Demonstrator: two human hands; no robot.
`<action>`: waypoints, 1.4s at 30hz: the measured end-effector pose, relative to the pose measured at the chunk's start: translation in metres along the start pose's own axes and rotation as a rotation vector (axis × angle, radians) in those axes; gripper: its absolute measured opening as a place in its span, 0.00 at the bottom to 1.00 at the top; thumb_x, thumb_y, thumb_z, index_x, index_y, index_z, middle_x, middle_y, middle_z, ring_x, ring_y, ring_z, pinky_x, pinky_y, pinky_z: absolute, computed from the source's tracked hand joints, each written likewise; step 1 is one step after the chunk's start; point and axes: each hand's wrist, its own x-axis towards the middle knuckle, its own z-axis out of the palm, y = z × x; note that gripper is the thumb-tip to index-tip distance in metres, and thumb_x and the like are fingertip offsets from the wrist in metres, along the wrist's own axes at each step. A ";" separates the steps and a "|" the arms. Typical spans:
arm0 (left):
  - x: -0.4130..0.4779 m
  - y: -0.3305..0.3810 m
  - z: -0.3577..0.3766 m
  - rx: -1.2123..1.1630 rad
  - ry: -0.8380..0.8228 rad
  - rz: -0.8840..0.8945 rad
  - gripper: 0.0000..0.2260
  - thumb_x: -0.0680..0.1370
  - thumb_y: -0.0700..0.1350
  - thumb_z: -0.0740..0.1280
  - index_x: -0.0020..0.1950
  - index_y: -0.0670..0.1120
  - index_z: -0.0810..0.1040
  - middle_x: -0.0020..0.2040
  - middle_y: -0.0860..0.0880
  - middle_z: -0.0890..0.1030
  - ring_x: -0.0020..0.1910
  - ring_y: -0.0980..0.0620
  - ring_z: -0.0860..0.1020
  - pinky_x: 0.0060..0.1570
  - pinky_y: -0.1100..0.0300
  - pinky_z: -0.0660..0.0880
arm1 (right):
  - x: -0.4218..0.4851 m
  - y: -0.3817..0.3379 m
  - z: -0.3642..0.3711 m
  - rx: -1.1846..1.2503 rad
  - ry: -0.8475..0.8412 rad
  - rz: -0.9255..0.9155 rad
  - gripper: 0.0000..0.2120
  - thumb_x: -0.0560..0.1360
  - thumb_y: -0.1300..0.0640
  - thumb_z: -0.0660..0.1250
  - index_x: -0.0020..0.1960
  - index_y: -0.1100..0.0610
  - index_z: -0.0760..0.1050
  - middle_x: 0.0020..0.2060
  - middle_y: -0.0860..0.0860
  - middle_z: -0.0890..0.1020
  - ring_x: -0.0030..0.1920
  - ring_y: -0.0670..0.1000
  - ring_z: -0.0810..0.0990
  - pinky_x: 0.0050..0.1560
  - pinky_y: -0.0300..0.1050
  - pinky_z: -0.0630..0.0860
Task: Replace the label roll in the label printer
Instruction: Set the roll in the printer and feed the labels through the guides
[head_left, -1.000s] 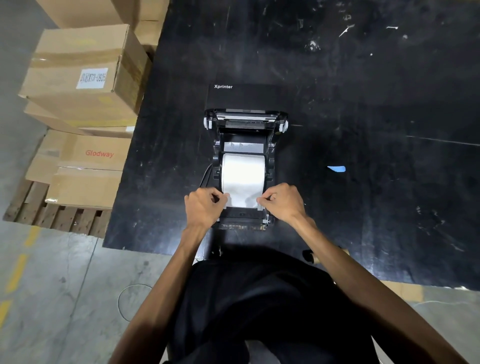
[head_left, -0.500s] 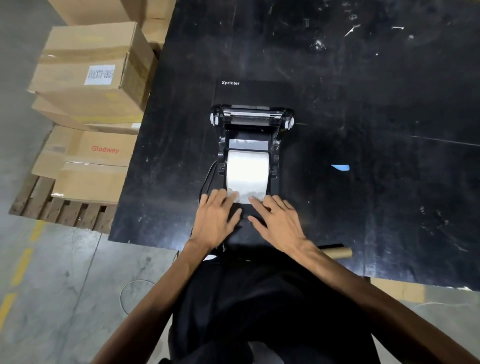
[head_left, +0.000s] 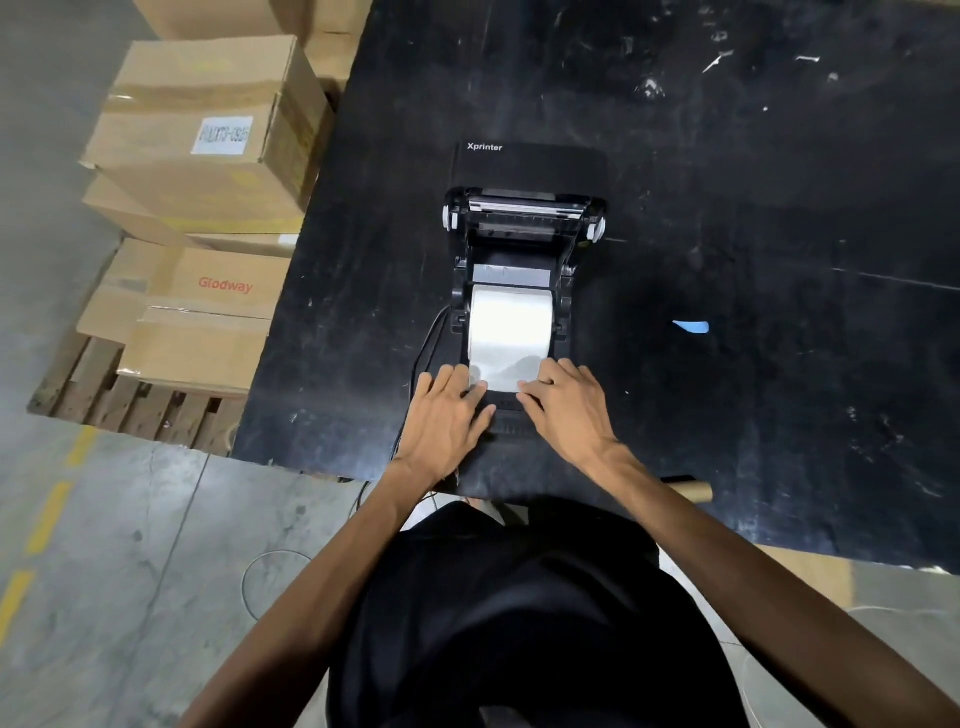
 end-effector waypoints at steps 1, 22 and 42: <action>0.002 0.000 -0.001 -0.005 0.007 -0.010 0.12 0.83 0.51 0.62 0.55 0.46 0.82 0.52 0.46 0.78 0.50 0.46 0.74 0.50 0.50 0.66 | 0.004 0.001 -0.003 0.023 -0.037 0.019 0.09 0.79 0.53 0.70 0.54 0.55 0.86 0.44 0.53 0.81 0.46 0.56 0.80 0.49 0.53 0.76; 0.017 -0.008 0.001 -0.080 0.055 0.067 0.04 0.79 0.38 0.69 0.49 0.44 0.84 0.47 0.46 0.83 0.45 0.44 0.79 0.49 0.52 0.61 | 0.022 0.017 -0.005 -0.351 -0.155 -0.504 0.06 0.71 0.58 0.76 0.40 0.57 0.79 0.35 0.52 0.77 0.28 0.51 0.76 0.31 0.46 0.71; 0.009 -0.004 0.011 0.011 0.194 0.174 0.04 0.75 0.41 0.74 0.49 0.43 0.83 0.44 0.45 0.82 0.45 0.44 0.79 0.54 0.50 0.66 | 0.008 0.023 0.007 -0.301 -0.013 -0.532 0.06 0.75 0.60 0.72 0.42 0.59 0.75 0.36 0.53 0.73 0.29 0.52 0.72 0.32 0.48 0.69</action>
